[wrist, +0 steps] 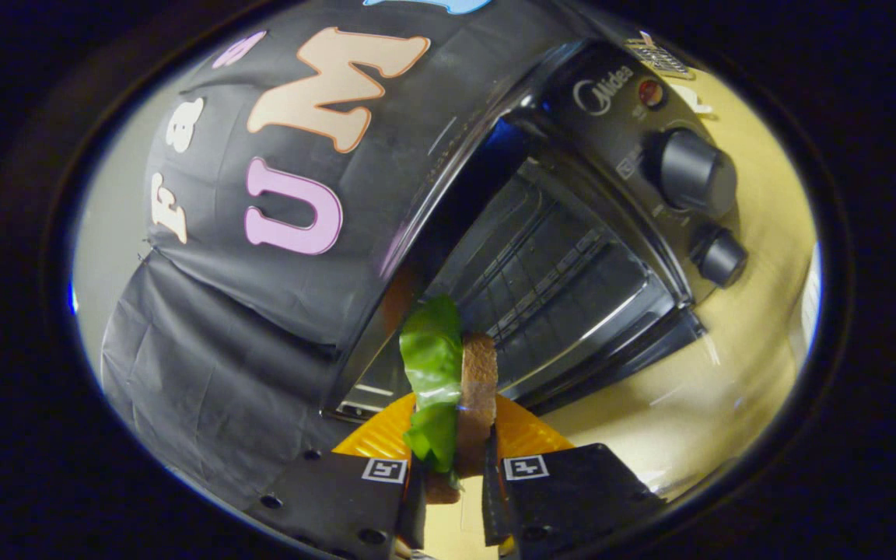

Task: Open the toaster oven, put the food inside, and close the toaster oven door.

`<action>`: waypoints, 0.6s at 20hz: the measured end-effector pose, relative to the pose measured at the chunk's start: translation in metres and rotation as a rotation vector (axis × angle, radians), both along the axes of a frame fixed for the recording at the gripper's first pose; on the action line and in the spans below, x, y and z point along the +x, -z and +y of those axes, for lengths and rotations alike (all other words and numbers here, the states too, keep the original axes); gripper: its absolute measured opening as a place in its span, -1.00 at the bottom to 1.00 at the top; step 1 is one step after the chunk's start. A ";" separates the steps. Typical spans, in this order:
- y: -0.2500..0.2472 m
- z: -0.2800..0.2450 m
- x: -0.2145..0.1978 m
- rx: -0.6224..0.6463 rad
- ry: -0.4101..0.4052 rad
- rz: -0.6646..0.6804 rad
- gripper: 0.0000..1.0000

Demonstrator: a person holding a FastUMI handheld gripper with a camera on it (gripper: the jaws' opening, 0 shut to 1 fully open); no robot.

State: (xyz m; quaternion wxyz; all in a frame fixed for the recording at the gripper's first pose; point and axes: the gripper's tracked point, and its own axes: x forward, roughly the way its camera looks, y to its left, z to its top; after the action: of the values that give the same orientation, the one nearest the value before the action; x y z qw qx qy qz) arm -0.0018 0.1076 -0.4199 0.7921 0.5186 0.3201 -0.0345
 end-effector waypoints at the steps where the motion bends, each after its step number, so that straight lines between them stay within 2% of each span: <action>1: 0.002 0.001 0.006 0.007 0.006 -0.010 -0.38; 4: 0.007 0.006 0.022 0.009 0.021 -0.041 -0.38; 8: 0.007 0.004 0.029 -0.075 0.014 -0.077 -0.39; 9: 0.004 0.005 0.028 -0.098 0.002 -0.092 -0.33; 12: 0.003 0.004 0.028 -0.168 -0.010 -0.114 -0.31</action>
State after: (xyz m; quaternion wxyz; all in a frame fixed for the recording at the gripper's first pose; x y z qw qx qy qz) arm 0.0266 0.1115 -0.4232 0.8499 0.4496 0.2733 -0.0278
